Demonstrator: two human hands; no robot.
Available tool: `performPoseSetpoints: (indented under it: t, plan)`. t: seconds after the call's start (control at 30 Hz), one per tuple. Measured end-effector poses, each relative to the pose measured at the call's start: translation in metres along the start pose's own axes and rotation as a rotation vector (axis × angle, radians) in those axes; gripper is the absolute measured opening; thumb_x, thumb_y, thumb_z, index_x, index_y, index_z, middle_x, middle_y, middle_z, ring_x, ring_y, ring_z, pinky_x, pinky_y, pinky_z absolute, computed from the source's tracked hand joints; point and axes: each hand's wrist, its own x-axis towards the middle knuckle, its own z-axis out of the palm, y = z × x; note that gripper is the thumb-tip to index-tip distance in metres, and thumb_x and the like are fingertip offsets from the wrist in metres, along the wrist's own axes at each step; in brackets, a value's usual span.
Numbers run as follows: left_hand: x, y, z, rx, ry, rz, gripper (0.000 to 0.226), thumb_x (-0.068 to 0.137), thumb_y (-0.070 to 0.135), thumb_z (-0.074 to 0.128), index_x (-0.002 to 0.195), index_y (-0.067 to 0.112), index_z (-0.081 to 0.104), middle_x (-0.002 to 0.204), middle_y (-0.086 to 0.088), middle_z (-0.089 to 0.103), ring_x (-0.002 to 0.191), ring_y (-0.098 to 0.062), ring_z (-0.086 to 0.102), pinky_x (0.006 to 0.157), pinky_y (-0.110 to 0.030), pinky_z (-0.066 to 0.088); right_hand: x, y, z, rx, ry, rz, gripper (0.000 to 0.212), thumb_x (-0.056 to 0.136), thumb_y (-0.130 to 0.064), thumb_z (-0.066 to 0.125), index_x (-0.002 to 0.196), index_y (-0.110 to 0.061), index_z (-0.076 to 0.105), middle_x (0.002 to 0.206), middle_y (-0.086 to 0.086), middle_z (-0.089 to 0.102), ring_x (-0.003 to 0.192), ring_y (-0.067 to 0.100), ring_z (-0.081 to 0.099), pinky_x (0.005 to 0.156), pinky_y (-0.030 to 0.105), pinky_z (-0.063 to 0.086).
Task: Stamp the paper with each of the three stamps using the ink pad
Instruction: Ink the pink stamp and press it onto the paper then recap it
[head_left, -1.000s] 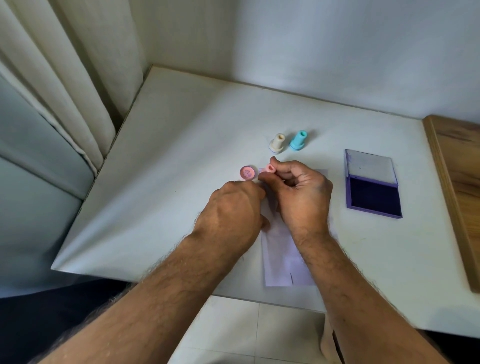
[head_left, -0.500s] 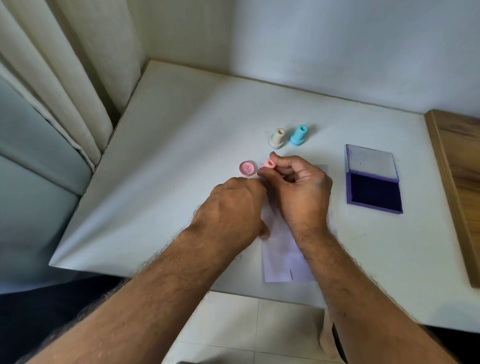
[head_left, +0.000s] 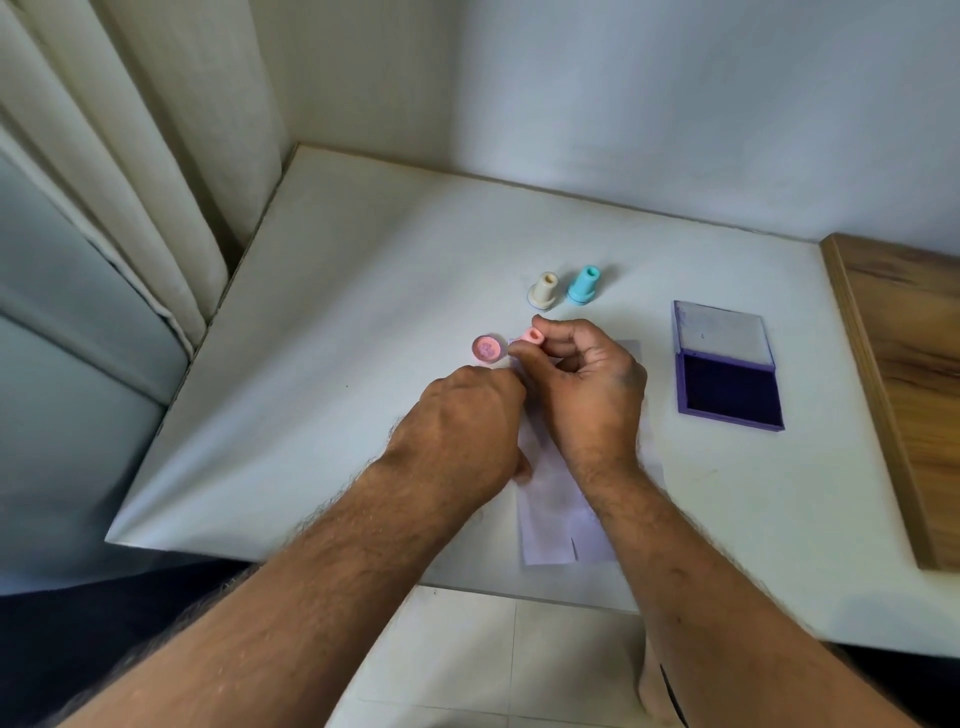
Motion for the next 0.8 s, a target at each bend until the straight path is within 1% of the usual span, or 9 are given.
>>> performPoseSetpoints:
  t: [0.07, 0.17, 0.23, 0.33, 0.4, 0.47, 0.53, 0.6, 0.8]
  plan:
    - [-0.002, 0.0, 0.001, 0.019, 0.026, 0.0, 0.048, 0.075, 0.037, 0.077, 0.115, 0.018, 0.058, 0.102, -0.003, 0.064, 0.088, -0.018, 0.056, 0.07, -0.024, 0.033, 0.0, -0.009, -0.001, 0.095, 0.077, 0.073, 0.027, 0.075, -0.014, 0.082, 0.101, -0.016, 0.076, 0.089, -0.003, 0.077, 0.082, 0.007, 0.072, 0.08, 0.028, 0.058]
    - [-0.005, 0.0, 0.002, 0.003, 0.031, -0.013, 0.048, 0.074, 0.038, 0.077, 0.112, 0.017, 0.056, 0.103, -0.005, 0.063, 0.097, -0.022, 0.06, 0.071, -0.024, 0.033, 0.004, -0.033, -0.008, 0.344, 0.201, 0.221, 0.019, 0.077, -0.015, 0.079, 0.095, -0.02, 0.077, 0.083, -0.001, 0.076, 0.061, 0.011, 0.059, 0.054, 0.03, 0.052]
    - [-0.006, -0.001, 0.0, -0.028, 0.005, -0.02, 0.044, 0.074, 0.038, 0.077, 0.107, 0.017, 0.056, 0.104, -0.005, 0.064, 0.099, -0.022, 0.059, 0.072, -0.024, 0.033, 0.004, -0.048, -0.016, 0.429, 0.208, 0.282, 0.02, 0.08, -0.015, 0.077, 0.099, -0.016, 0.075, 0.081, 0.002, 0.074, 0.054, 0.013, 0.05, 0.046, 0.026, 0.045]
    - [-0.007, -0.002, -0.008, -0.122, -0.01, -0.075, 0.034, 0.076, 0.033, 0.077, 0.095, 0.016, 0.055, 0.099, -0.003, 0.066, 0.097, -0.023, 0.06, 0.071, -0.025, 0.037, -0.003, -0.064, -0.029, 0.492, 0.167, 0.357, 0.023, 0.082, -0.013, 0.075, 0.104, -0.01, 0.073, 0.08, 0.004, 0.073, 0.056, 0.015, 0.052, 0.048, 0.025, 0.047]
    - [-0.008, -0.004, -0.013, -0.222, 0.029, -0.138, 0.026, 0.082, 0.025, 0.071, 0.102, 0.015, 0.059, 0.089, 0.004, 0.068, 0.093, -0.022, 0.063, 0.067, -0.023, 0.041, -0.011, -0.072, -0.038, 0.532, 0.136, 0.409, 0.017, 0.082, -0.011, 0.075, 0.099, -0.011, 0.073, 0.082, 0.007, 0.074, 0.059, 0.017, 0.056, 0.051, 0.025, 0.051]
    - [-0.011, -0.005, -0.02, -0.306, 0.081, -0.175, 0.019, 0.087, 0.019, 0.063, 0.106, 0.021, 0.063, 0.086, 0.008, 0.071, 0.085, -0.015, 0.064, 0.064, -0.018, 0.043, -0.017, -0.076, -0.045, 0.587, 0.117, 0.461, 0.01, 0.083, -0.008, 0.074, 0.092, -0.011, 0.072, 0.078, 0.007, 0.075, 0.06, 0.018, 0.06, 0.056, 0.027, 0.055]
    - [-0.015, -0.005, -0.024, -0.347, 0.121, -0.182, 0.026, 0.089, 0.016, 0.058, 0.113, 0.025, 0.065, 0.088, 0.009, 0.073, 0.088, -0.011, 0.065, 0.071, -0.017, 0.048, -0.021, -0.077, -0.051, 0.645, 0.105, 0.503, 0.008, 0.083, -0.005, 0.073, 0.089, -0.009, 0.071, 0.075, 0.008, 0.075, 0.062, 0.019, 0.063, 0.06, 0.027, 0.057]
    - [-0.015, -0.006, -0.027, -0.385, 0.168, -0.2, 0.035, 0.088, 0.012, 0.056, 0.12, 0.026, 0.065, 0.084, 0.012, 0.074, 0.095, -0.011, 0.065, 0.081, -0.022, 0.053, -0.024, -0.074, -0.055, 0.68, 0.101, 0.548, 0.009, 0.083, -0.004, 0.073, 0.092, -0.006, 0.07, 0.077, 0.01, 0.075, 0.065, 0.02, 0.067, 0.063, 0.027, 0.058]
    - [-0.004, -0.015, -0.028, -0.458, 0.268, -0.29, 0.029, 0.085, 0.016, 0.062, 0.109, 0.03, 0.07, 0.077, 0.021, 0.07, 0.09, -0.011, 0.064, 0.076, -0.028, 0.057, -0.02, -0.06, -0.057, 0.738, 0.047, 0.662, 0.017, 0.082, -0.001, 0.072, 0.098, 0.001, 0.069, 0.081, 0.013, 0.075, 0.071, 0.021, 0.07, 0.067, 0.027, 0.06]
